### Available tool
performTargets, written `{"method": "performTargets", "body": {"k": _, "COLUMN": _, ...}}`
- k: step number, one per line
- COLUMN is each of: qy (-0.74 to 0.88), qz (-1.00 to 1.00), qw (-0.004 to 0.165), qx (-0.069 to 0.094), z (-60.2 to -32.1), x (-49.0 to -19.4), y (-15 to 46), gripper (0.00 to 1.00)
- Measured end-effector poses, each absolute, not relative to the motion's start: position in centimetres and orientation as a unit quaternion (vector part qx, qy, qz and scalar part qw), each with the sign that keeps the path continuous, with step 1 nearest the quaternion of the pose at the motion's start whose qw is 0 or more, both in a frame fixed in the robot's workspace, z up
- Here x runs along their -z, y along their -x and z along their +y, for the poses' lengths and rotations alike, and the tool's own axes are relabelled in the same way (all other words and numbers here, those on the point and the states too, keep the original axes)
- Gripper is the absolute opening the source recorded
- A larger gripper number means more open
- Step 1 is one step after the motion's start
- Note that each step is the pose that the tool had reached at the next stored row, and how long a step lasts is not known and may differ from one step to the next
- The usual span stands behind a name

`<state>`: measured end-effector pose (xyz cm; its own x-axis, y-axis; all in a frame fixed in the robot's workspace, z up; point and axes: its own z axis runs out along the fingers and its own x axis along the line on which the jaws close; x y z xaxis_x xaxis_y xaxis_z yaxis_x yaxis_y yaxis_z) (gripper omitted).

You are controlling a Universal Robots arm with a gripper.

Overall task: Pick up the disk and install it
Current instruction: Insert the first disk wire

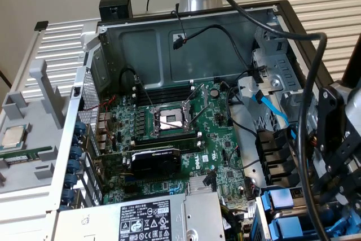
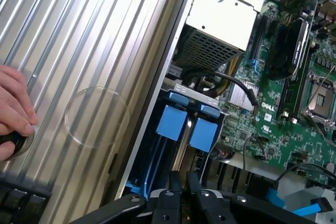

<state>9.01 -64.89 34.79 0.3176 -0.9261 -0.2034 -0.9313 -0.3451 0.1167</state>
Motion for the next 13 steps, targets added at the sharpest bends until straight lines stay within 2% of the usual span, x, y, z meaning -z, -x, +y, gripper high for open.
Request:
{"method": "performTargets", "body": {"k": 8, "qy": 0.812, "qz": 0.575, "qw": -0.010, "qx": -0.103, "z": -64.0, "x": -35.1, "y": -9.0, "gripper": 0.16}}
{"method": "performTargets", "body": {"k": 13, "qy": 0.812, "qz": 0.576, "qw": -0.016, "qx": -0.098, "z": -63.4, "x": -35.3, "y": -9.0, "gripper": 0.16}}
